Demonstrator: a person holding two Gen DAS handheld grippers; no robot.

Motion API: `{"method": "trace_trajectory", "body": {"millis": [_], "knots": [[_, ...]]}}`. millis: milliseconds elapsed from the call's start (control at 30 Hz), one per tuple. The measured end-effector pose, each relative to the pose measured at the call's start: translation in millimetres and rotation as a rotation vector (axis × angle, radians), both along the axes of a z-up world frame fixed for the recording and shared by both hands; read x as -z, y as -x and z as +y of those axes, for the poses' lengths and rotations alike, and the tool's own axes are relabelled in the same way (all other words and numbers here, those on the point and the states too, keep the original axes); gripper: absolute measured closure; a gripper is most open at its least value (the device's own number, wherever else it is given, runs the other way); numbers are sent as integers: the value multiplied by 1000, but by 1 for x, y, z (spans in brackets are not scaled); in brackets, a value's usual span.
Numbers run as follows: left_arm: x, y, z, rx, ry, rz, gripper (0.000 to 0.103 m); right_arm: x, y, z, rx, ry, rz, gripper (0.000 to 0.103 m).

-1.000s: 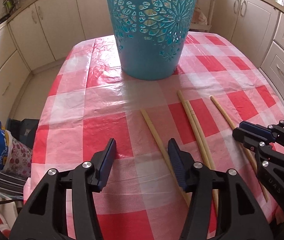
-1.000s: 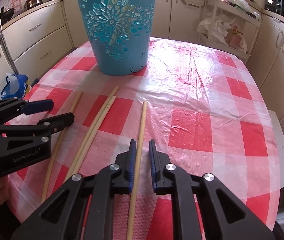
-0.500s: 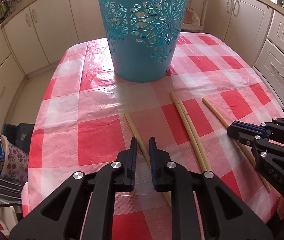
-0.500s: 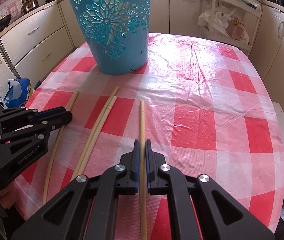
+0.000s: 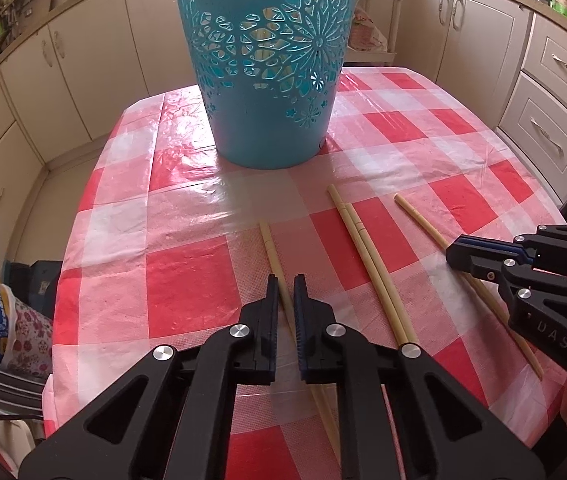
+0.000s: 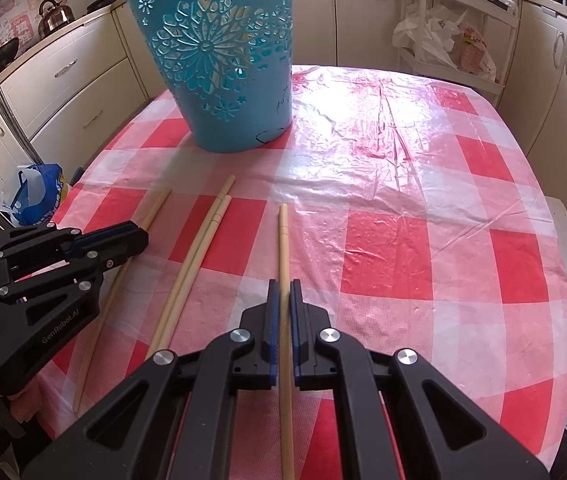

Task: Organize utensils
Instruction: 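Close the right tool on a stick while the left tool grasps another stick, then lift both held sticks up over the teal bin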

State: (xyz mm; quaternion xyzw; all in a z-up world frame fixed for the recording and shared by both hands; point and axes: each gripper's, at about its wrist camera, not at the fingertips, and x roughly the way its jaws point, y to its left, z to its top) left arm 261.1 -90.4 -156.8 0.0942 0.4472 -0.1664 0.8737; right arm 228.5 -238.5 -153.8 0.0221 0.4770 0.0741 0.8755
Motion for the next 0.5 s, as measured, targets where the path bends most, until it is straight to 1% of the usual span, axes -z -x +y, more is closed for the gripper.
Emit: {"method": "trace_trajectory", "body": {"millis": [167, 233, 300, 367, 400, 433, 467, 500], "knots": [[-1, 0, -1, -11, -1, 3, 95, -1, -2, 1, -7, 9, 5, 96], [0, 0, -1, -14, -3, 2, 93, -1, -2, 1, -8, 12, 4, 91], [0, -1, -1, -18, -1, 2, 82, 0, -3, 2, -9, 17, 1, 91], [1, -1, -2, -15, -4, -3, 79, 0, -2, 4, -15, 29, -7, 91], [1, 0, -3, -13, -7, -9, 79, 0, -1, 6, -21, 42, -13, 92], [1, 0, -3, -8, -3, -12, 85, 1, -1, 7, -25, 49, -16, 97], [1, 0, -2, -2, 7, -8, 97, 0, 0, 6, -26, 45, -16, 97], [0, 1, -1, 1, 17, -6, 98, 0, 0, 5, -23, 36, -17, 97]]}}
